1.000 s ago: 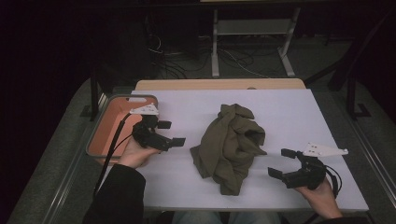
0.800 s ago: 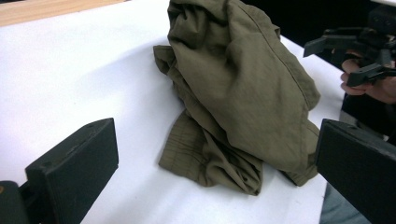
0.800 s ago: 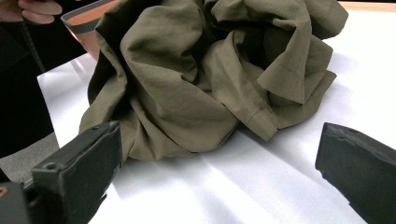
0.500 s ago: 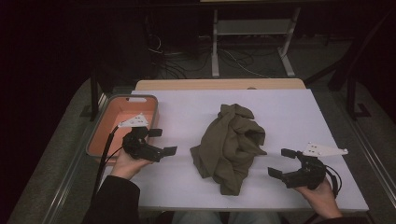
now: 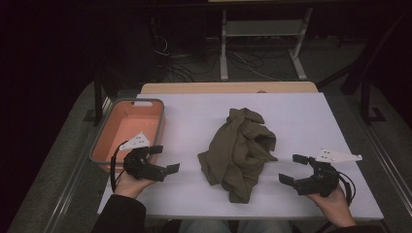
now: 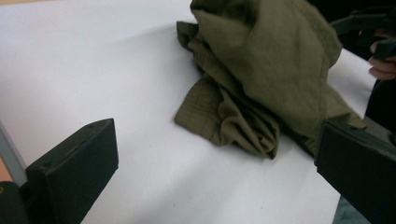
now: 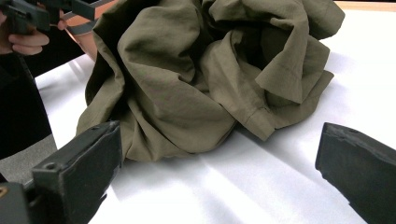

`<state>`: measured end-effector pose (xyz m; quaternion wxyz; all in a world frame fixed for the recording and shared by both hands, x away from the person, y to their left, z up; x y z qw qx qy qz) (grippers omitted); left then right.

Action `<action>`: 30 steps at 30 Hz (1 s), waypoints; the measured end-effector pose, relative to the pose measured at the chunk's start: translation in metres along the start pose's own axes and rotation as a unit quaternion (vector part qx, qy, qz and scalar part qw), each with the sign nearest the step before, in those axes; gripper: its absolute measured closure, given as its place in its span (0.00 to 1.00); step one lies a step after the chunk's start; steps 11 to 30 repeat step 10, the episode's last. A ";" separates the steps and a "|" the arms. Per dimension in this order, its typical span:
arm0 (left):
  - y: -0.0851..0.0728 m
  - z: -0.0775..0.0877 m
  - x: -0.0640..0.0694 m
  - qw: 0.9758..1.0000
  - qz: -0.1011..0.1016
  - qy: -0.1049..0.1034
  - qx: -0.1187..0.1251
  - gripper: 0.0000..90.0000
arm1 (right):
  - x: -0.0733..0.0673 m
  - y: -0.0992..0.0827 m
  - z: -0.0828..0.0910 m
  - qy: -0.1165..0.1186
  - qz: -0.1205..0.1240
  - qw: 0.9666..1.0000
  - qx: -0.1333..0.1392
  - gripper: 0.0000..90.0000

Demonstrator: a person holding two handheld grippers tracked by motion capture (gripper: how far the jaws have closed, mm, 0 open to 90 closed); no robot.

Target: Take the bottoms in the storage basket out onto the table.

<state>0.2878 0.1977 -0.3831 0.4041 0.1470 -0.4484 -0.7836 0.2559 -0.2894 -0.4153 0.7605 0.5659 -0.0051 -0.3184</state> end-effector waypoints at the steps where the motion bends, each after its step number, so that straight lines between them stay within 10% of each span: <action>1: -0.001 0.000 0.000 1.000 0.000 0.001 0.000 0.00 | 0.000 0.000 0.000 0.000 -0.001 1.000 0.000 0.00; 30: -0.005 0.000 0.001 1.000 0.008 0.002 0.010 0.00 | 0.000 0.000 0.001 -0.001 0.001 1.000 0.001 0.00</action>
Point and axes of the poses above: each handheld gripper's, and its own axes: z roughly backward along the jaws, y roughly out of its top, x roughly to its right, the point moved 1 cm from there along -z, roughly forward along the jaws, and after that the axes turned 12 degrees about y, right-handed, at the moved point
